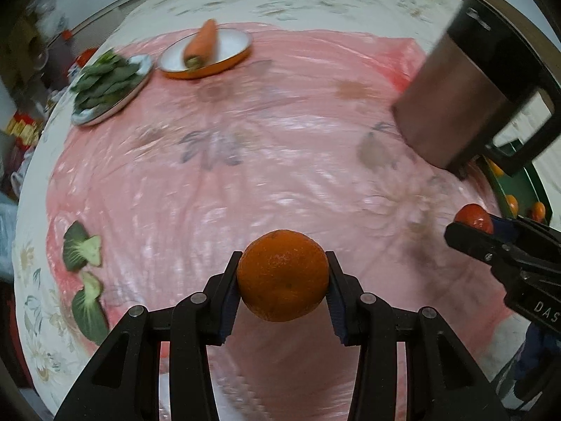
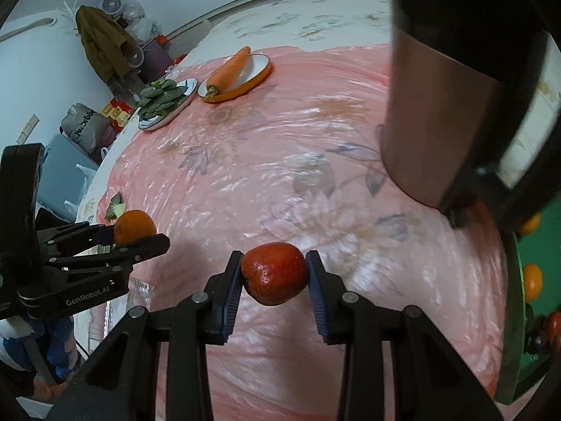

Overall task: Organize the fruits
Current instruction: 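Carry the apple and orange past the kettle over the green tray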

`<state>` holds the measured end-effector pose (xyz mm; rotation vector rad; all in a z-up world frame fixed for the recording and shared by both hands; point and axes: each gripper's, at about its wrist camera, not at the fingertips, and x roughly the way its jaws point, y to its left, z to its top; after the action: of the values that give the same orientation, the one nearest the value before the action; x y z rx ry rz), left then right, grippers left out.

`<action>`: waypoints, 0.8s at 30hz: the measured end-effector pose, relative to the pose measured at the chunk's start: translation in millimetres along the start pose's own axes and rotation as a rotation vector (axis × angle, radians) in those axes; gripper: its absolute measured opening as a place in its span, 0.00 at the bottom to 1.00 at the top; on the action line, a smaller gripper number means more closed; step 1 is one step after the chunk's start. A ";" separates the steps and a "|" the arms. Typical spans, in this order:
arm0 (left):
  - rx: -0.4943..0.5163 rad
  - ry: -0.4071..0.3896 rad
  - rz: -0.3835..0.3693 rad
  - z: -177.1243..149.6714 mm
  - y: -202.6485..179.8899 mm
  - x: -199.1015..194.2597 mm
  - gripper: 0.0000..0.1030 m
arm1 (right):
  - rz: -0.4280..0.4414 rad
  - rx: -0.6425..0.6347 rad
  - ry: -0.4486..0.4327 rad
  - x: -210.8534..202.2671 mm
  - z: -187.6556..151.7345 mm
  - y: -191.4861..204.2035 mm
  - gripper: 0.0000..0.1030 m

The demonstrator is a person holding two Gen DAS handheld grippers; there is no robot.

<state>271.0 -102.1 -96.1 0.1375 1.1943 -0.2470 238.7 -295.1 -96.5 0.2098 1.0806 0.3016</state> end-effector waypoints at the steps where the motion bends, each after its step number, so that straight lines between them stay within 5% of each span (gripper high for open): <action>1: 0.011 0.000 -0.002 0.8 -6.2 -0.9 0.37 | -0.003 0.007 -0.002 -3.9 -2.4 -4.7 0.34; 24: 0.383 0.013 -0.165 -11.1 -201.4 -3.0 0.37 | -0.257 0.257 -0.128 -110.0 -36.5 -178.9 0.34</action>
<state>207.2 -293.5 -92.4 0.3755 1.1623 -0.6206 183.1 -500.0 -77.6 0.3118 1.0048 -0.0816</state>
